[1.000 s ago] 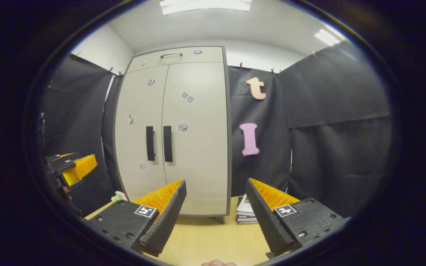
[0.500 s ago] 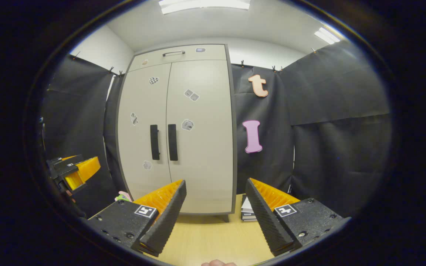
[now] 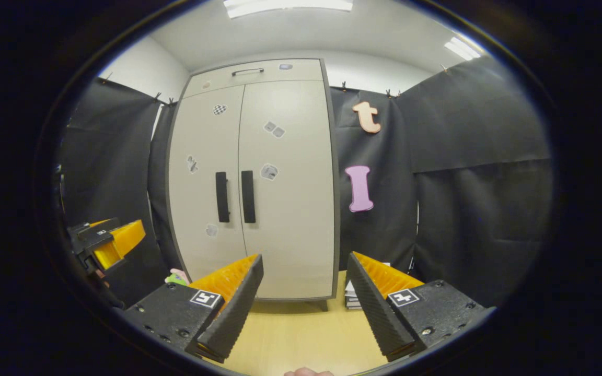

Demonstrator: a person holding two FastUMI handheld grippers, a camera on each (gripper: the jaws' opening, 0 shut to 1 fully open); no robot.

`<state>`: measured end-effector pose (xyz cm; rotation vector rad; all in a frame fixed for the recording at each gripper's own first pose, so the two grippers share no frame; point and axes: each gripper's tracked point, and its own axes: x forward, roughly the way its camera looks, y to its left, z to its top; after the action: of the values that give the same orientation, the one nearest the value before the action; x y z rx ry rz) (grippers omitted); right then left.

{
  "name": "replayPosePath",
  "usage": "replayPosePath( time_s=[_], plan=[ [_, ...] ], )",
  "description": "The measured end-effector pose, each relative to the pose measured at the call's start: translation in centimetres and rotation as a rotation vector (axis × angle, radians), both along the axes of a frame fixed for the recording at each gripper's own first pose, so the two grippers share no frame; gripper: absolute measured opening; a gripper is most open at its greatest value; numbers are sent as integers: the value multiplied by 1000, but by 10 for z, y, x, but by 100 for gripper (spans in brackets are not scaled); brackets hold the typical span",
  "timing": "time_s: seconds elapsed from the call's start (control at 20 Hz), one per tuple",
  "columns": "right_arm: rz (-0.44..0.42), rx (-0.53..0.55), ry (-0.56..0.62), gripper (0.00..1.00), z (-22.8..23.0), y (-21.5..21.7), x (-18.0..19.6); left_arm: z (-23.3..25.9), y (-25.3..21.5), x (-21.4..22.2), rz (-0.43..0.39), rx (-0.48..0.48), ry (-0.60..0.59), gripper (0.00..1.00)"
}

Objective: Open the right door of the double-door shoe cabinet with the right hand, and open the left door with the left hand.

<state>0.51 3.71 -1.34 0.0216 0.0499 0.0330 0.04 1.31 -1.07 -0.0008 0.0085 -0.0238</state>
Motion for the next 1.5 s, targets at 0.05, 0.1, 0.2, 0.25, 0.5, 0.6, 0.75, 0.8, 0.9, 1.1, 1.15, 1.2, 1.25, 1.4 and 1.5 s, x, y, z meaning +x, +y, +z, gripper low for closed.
replayPosePath(
  time_s=[0.05, 0.1, 0.2, 0.25, 0.5, 0.6, 0.75, 0.8, 0.9, 1.1, 1.15, 1.2, 1.25, 1.4, 1.5],
  plan=[
    [18, 6, -2, 100, 4, 7, 3, -3, 0, -1, -1, -2, 1, 95],
    [35, 12, -4, 100, 8, 12, 8, -5, 0, -3, -4, -4, 6, 95],
    [66, 24, -18, 97, 21, 25, 25, -10, 0, -8, -9, -9, 20, 95],
    [86, 23, -30, 97, 27, 33, 38, -14, -2, -11, -15, -13, 20, 95],
    [171, 49, -8, 100, 45, 79, 112, -35, -2, -30, -39, -43, 77, 95],
    [187, 68, -15, 96, 52, 95, 144, -45, 6, -36, -21, -51, 98, 95],
    [189, 38, -31, 100, 57, 118, 190, -56, 21, -45, 8, -68, 123, 95],
    [182, 17, -37, 100, 55, 123, 204, -59, 28, -47, 24, -69, 131, 95],
    [154, -23, -38, 100, 51, 129, 230, -68, 39, -50, 50, -79, 147, 95],
    [91, -41, -36, 96, 46, 129, 259, -77, 51, -51, 66, -109, 172, 95],
    [79, -43, -40, 94, 47, 128, 263, -80, 56, -49, 74, -107, 178, 95],
    [77, -40, -40, 92, 48, 130, 267, -82, 58, -47, 80, -104, 182, 95],
    [74, -34, -37, 84, 48, 132, 271, -82, 62, -48, 86, -99, 184, 95],
    [75, -20, 23, 61, 39, 136, 277, -85, 70, -45, 93, -96, 188, 95],
    [72, -27, 7, 52, 40, 137, 281, -85, 70, -42, 90, -103, 186, 95]
  ],
)
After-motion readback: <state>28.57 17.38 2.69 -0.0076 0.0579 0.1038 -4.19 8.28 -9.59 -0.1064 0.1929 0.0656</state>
